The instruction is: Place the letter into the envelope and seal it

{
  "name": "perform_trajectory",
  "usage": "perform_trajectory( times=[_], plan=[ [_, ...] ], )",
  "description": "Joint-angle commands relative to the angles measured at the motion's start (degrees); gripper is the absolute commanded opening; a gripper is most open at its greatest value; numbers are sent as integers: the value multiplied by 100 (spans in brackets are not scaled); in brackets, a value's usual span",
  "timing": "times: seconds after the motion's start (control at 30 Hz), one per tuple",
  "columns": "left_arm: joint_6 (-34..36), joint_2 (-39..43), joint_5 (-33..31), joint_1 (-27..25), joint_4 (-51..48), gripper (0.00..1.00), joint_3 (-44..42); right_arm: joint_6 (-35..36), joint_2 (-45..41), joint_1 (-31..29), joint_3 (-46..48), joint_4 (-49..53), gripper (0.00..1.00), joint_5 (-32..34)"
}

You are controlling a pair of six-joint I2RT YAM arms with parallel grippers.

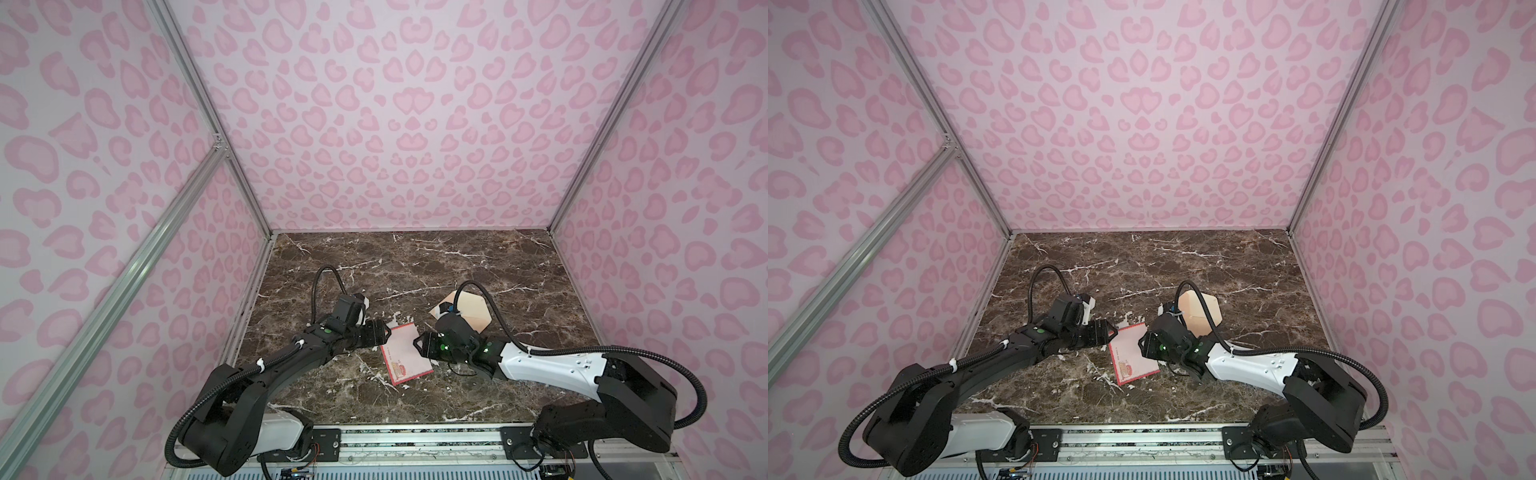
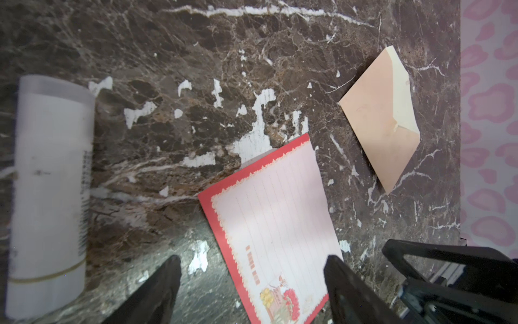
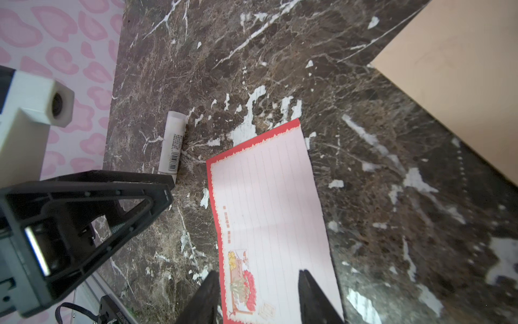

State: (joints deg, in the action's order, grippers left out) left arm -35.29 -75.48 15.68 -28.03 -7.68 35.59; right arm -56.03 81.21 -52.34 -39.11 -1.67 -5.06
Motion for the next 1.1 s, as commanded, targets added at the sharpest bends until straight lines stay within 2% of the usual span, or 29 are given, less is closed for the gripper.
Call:
perform_trajectory(
  times=[0.0,0.27,0.63,1.07],
  plan=[
    [83,36,184,43,100,83,-58,26,103,11,-14,-275,43,-122],
    [82,-198,474,157,419,82,-223,48,383,95,-54,-500,29,-261],
    [84,-430,716,278,675,77,-352,-109,837,158,53,-970,25,-614],
    [51,-654,960,394,909,73,-371,-84,1019,213,88,-967,23,-654]
  ],
)
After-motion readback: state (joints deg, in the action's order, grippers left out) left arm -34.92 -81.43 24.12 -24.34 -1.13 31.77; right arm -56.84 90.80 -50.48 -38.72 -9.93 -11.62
